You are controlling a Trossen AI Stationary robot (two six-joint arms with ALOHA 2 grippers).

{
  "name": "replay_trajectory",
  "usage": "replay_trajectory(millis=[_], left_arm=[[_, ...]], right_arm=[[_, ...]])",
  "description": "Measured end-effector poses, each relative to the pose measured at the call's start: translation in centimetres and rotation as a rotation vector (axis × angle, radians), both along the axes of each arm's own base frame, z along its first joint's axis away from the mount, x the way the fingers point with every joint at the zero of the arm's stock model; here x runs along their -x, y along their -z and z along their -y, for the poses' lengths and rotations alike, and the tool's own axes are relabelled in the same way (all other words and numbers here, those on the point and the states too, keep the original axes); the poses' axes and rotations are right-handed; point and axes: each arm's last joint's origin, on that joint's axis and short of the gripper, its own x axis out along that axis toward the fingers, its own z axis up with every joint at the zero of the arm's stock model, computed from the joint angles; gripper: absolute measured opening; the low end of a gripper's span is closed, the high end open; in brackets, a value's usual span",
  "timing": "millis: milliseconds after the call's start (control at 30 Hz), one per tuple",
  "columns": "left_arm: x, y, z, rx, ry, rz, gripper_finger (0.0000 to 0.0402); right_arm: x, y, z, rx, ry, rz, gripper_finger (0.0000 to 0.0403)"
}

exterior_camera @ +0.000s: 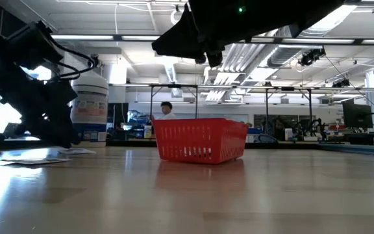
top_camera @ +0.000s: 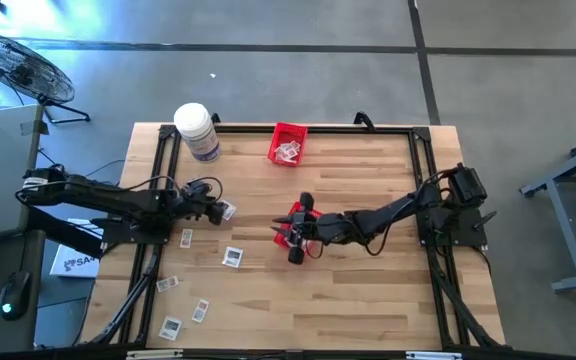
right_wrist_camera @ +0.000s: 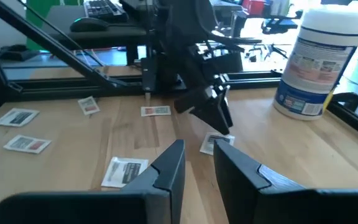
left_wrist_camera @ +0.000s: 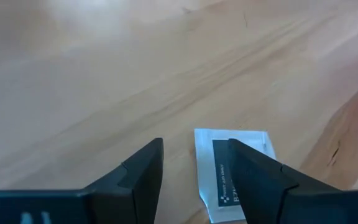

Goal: Pick & Place First Aid Supplies
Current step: Put the white towelette pack into the bottom red bin

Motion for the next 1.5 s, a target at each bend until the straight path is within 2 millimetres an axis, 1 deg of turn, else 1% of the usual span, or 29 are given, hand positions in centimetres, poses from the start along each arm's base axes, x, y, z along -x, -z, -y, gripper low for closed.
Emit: replay_trajectory(millis=[167, 233, 433, 667, 833, 1033, 1133, 1333, 1400, 1500], left_arm=[[-0.3, 0.8, 0.0, -0.004, 0.013, -0.027, 0.0175], [-0.6, 0.9, 0.0, -0.012, 0.03, -0.025, 0.0168], [-1.2, 1.6, 0.0, -0.017, 0.037, -0.055, 0.0127], [-1.2, 2.0, 0.0, -0.007, 0.048, -0.085, 0.0079], [-1.3, 2.0, 0.0, -0.005, 0.049, -0.088, 0.0068], [-1.9, 1.2, 0.1, 0.009, 0.079, -0.092, 0.0073], [-2.2, 0.8, 0.1, 0.025, 0.09, -0.115, 0.0093], [-2.2, 0.6, 0.2, 0.06, 0.093, -0.125, 0.015], [-2.3, 0.6, 0.2, 0.067, 0.099, -0.12, 0.016], [-2.2, 0.5, 0.3, 0.073, 0.113, -0.113, 0.0162]], right_arm=[[0.0, 0.0, -0.1, -0.004, -0.017, 0.0, 0.0078], [0.0, 0.0, -0.1, -0.004, -0.019, -0.001, 0.0078], [0.0, 0.0, -0.1, 0.002, -0.021, -0.002, 0.0078], [0.0, 0.1, -0.1, 0.005, -0.02, -0.009, 0.0078], [0.0, 0.1, -0.1, 0.015, -0.023, -0.012, 0.0078], [0.0, 0.3, 0.2, 0.017, -0.017, -0.037, 0.0078], [0.0, 0.5, 0.4, 0.015, -0.009, -0.054, 0.0078], [0.0, 0.5, 0.4, 0.014, -0.013, -0.057, 0.0078], [0.0, 0.5, 0.4, 0.014, -0.014, -0.057, 0.0078], [0.0, 0.5, 0.4, 0.014, -0.013, -0.056, 0.0078]])
